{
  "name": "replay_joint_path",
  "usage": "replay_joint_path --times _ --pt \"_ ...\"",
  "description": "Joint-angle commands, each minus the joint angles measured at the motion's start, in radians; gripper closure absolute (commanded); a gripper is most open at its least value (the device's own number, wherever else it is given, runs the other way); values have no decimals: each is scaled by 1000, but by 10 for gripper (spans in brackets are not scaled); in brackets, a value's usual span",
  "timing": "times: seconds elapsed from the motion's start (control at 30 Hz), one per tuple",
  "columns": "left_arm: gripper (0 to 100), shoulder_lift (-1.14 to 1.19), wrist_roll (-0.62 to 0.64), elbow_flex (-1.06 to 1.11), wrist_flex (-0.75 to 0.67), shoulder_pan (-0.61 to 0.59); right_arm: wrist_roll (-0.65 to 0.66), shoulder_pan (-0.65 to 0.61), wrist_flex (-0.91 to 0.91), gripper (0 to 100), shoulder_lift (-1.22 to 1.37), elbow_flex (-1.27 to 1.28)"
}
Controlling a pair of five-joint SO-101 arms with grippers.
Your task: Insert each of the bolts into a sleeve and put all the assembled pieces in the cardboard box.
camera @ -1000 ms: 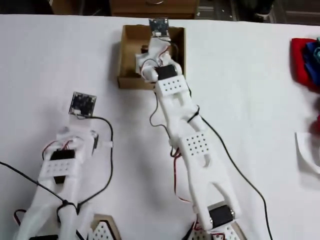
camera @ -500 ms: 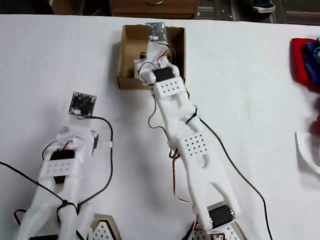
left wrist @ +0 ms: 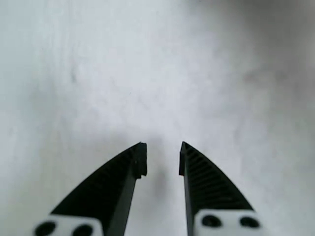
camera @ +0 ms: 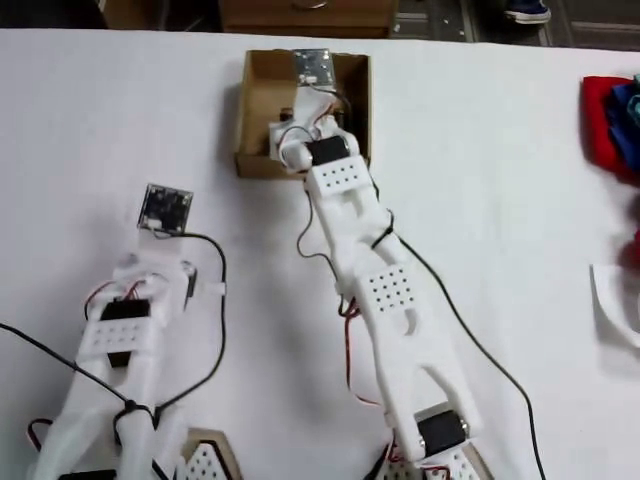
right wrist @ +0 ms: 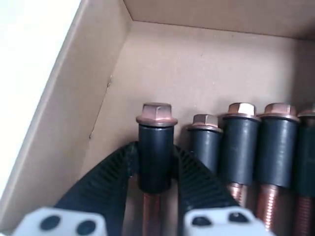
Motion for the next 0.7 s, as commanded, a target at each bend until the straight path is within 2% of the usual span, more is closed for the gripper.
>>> replay_joint_path --times 0.0,0.1,0.3,0.43,0.53,0.67 --pt "871 2 -2 -2 -17 9 -2 -5 -25 864 -13 -8" --pt "871 2 -2 -2 -17 9 -2 -4 -25 794 -13 -8" --pt "871 2 -2 -2 -17 9 -2 1 -36 858 -28 -28" --pt "871 2 -2 -2 -17 9 0 19 -2 880 -79 -153" --pt "871 2 -2 -2 -17 9 0 47 94 880 -142 -281" --pt "871 2 -2 -2 -17 9 0 97 326 880 -329 -256"
